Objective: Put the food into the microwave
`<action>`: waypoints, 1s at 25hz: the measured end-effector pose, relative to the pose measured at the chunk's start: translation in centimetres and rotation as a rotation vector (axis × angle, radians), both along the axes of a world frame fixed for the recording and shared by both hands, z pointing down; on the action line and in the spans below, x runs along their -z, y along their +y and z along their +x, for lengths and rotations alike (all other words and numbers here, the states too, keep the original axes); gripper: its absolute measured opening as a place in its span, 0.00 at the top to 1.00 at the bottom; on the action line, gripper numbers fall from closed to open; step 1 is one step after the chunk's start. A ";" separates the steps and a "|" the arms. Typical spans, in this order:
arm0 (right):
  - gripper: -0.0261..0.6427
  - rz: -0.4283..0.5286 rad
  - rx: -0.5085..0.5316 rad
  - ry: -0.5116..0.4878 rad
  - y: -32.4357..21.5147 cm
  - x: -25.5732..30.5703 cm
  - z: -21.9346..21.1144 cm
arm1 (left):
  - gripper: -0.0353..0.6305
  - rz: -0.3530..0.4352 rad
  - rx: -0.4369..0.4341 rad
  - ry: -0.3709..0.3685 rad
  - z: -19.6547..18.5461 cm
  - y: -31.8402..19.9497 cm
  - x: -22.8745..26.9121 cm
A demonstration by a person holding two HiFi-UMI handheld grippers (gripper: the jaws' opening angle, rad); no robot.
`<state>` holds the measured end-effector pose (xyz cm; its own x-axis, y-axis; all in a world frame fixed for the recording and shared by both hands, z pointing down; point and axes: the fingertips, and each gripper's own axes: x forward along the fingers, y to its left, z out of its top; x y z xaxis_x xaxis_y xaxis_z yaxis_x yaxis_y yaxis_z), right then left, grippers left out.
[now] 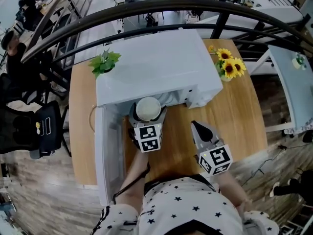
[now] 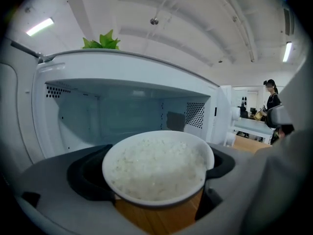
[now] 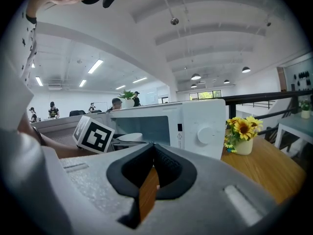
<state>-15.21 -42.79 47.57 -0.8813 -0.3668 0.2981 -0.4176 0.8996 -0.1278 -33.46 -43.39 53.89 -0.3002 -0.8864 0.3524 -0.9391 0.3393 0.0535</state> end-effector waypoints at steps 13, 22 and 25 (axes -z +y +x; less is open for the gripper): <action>0.95 -0.034 0.009 0.027 -0.7 -1.6 -1.1 | 0.16 -0.086 0.026 -0.032 -2.8 -3.2 -4.0; 0.95 -0.054 0.005 0.042 -1.1 -2.5 -1.3 | 0.16 -0.113 0.047 -0.044 -4.4 -4.8 -4.9; 0.95 -0.059 0.001 0.042 -1.0 -2.6 -1.3 | 0.16 -0.132 0.063 -0.051 -4.7 -5.0 -5.1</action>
